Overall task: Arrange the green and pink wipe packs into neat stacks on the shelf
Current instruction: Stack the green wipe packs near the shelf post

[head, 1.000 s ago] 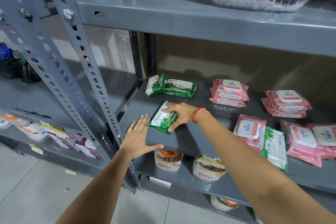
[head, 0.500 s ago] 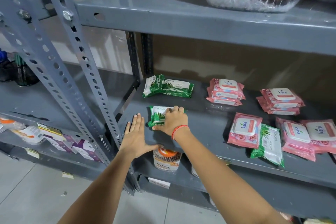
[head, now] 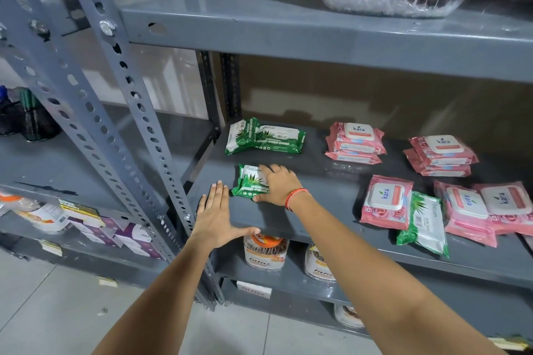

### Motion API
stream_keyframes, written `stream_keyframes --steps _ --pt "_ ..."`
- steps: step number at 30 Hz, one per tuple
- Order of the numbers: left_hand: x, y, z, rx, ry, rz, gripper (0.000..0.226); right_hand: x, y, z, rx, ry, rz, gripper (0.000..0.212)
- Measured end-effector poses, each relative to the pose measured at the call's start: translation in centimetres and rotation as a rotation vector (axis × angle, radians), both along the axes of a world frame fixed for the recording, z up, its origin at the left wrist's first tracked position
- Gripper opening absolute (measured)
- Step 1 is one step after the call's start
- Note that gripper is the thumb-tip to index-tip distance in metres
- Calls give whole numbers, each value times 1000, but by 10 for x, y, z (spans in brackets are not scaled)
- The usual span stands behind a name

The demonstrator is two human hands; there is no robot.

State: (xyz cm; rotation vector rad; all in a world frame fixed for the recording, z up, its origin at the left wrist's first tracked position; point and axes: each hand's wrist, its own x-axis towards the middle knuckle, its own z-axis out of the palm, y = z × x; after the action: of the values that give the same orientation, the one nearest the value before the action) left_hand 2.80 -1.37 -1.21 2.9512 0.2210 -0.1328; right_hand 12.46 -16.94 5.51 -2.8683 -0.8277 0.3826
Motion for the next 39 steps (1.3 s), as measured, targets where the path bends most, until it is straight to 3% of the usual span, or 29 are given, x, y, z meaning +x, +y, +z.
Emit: stream_keyframes --steps 6,14,21,25,30,35,39 --pt "1 1 -1 17 -6 6 141 -13 -2 -14 69 -80 -7 84" --pt "1 3 -4 -2 -17 -6 142 -14 -2 -11 39 -54 8 88" --pt "1 4 -4 13 -26 -15 143 -20 -44 -3 233 -179 -100 82" --pt "1 3 -4 23 -21 -25 145 -12 -87 17 350 -269 -265 67" --pt "3 5 -7 21 -21 -27 146 -2 -161 27 343 -392 -648 44" --pt "2 4 -7 17 -31 -31 147 -18 -228 12 245 -335 -1049 42" --pt "2 3 -6 25 -43 -34 147 -36 -247 -13 180 -167 -1187 42"
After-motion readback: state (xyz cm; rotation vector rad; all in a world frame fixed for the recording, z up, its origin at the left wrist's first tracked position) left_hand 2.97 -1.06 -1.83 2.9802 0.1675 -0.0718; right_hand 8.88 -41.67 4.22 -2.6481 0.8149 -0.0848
